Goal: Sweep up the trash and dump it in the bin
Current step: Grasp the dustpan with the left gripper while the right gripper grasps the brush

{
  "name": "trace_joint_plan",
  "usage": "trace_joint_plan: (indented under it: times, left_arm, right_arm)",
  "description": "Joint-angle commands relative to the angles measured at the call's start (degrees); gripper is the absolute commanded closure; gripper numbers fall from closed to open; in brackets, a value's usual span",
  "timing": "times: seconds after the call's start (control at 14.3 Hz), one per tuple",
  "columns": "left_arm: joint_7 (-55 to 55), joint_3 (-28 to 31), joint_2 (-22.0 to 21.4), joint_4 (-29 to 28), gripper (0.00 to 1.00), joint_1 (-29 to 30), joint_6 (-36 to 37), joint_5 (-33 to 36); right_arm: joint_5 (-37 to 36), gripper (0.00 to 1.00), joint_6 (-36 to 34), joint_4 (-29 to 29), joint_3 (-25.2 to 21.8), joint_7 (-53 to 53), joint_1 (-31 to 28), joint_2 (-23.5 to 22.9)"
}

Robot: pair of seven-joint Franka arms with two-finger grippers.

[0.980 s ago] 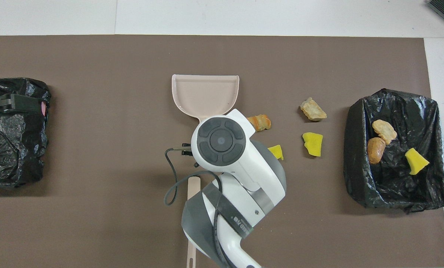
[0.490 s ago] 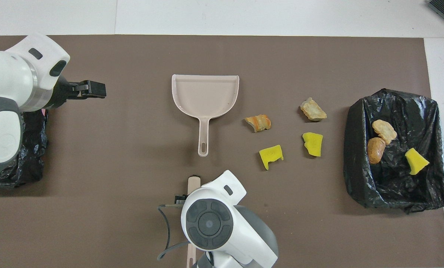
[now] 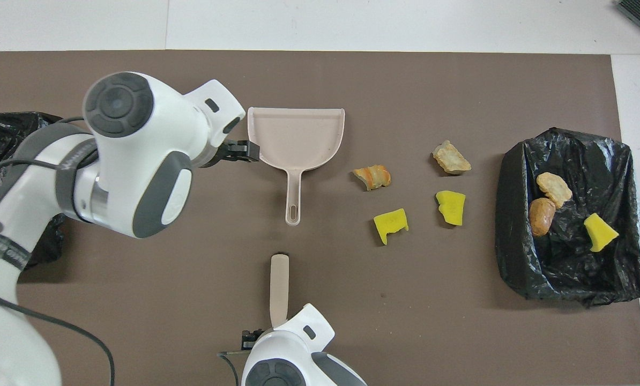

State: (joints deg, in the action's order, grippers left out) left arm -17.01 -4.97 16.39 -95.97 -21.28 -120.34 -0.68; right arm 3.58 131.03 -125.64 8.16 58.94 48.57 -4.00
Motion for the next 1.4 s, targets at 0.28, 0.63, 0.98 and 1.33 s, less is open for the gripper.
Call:
trace_joint_plan:
  times: [0.28,0.63,0.98,1.33]
  left_arm:
    - [-5.9,0.8,3.7,-1.1,0.0,-7.8,-3.1,-0.2]
    - [-12.3,0.9,5.3,-5.8,0.0,-12.3,-7.5,-0.1]
    - [-12.3,1.2,5.7,-5.1,0.0,-12.5,-6.3,0.9]
    - [-11.6,1.1,5.6,-2.7,0.81,-11.8,-1.2,3.5]
  right_arm:
    - [4.9,0.22,3.7,-2.2,-0.2,0.4,1.6,-1.1]
    - [4.9,0.47,3.8,-1.7,-0.1,-0.2,2.2,-2.2]
    - [4.9,1.0,0.9,1.0,-0.2,0.2,1.7,-2.5]
    - [5.2,1.0,-10.4,0.9,-0.3,-1.9,-2.1,2.4]
